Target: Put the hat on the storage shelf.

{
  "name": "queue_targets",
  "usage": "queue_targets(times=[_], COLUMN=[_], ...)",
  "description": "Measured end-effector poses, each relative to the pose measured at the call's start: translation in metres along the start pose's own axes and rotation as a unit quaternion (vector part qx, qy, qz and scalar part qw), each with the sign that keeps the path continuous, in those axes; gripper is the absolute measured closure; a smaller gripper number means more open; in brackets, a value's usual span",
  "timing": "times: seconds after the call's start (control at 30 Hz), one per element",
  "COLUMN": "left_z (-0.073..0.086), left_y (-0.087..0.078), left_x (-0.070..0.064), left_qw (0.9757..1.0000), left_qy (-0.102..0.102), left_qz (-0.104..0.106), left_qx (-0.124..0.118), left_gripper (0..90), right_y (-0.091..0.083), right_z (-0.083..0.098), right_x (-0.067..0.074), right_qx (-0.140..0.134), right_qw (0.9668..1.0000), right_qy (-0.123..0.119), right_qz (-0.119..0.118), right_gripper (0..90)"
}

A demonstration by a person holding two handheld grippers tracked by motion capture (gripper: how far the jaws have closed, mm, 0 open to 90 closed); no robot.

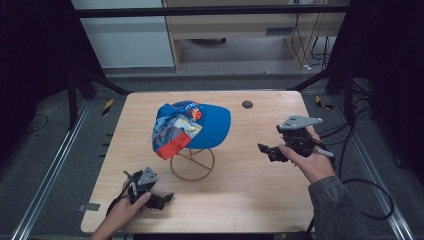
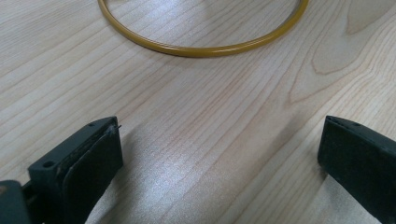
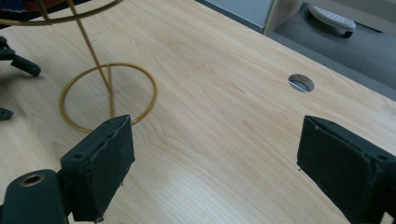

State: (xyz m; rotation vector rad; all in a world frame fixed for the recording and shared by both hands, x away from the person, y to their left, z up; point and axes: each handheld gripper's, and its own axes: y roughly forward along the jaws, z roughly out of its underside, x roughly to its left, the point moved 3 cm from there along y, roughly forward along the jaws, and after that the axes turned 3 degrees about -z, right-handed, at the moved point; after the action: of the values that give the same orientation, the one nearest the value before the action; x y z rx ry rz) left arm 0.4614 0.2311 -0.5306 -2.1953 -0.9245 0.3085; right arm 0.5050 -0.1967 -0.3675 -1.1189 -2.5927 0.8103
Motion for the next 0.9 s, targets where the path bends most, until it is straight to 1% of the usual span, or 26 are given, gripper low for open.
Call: queue_targets(times=[0.23,0.4,0.5,0.6,0.63,0.67,0.73,0.8,0.83,0.9], left_z=[0.000,0.000,0.000,0.000,0.000,0.000,0.000,0.000,0.000,0.000], left_y=[0.000,0.000,0.000,0.000,0.000,0.000,0.000,0.000,0.000,0.000], left_x=[0.000,0.000,0.000,0.000,0.000,0.000,0.000,0.000,0.000,0.000], left_qw=[1.0000,1.0000,1.0000,1.0000,1.0000,1.0000,1.0000,1.0000,1.0000,1.0000], left_qy=[0.000,0.001,0.001,0.001,0.001,0.001,0.001,0.001,0.001,0.001], left_qz=[0.000,0.001,0.001,0.001,0.001,0.001,0.001,0.001,0.001,0.001], left_qx=[0.000,0.000,0.000,0.000,0.000,0.000,0.000,0.000,0.000,0.000], left_gripper=[0.0,0.0,0.0,0.0,0.0,0.0,0.0,0.0,0.0,0.0], right_y=[0.000,0.002,0.004,0.011,0.014,0.017,0.025,0.033,0.035,0.042], right_z=[0.017,0.027,0.030,0.037,0.040,0.043,0.047,0.050,0.051,0.053], right_x=[-0.010,-0.015,-0.019,-0.024,-0.025,-0.026,-0.029,-0.031,-0.032,-0.034], right_qx=[-0.003,0.000,-0.011,-0.016,-0.017,-0.015,-0.007,-0.004,-0.003,-0.001], right_qw=[0.9997,0.9994,0.9989,0.9981,0.9976,0.9972,0.9968,0.9959,0.9957,0.9945], right_qy=[0.016,0.026,0.036,0.045,0.053,0.059,0.062,0.076,0.078,0.090], right_qz=[0.016,0.022,0.029,0.040,0.043,0.044,0.050,0.048,0.051,0.053], right_gripper=[10.9,10.2,10.2,10.1,10.1,10.1,10.1,10.2,10.1,10.2])
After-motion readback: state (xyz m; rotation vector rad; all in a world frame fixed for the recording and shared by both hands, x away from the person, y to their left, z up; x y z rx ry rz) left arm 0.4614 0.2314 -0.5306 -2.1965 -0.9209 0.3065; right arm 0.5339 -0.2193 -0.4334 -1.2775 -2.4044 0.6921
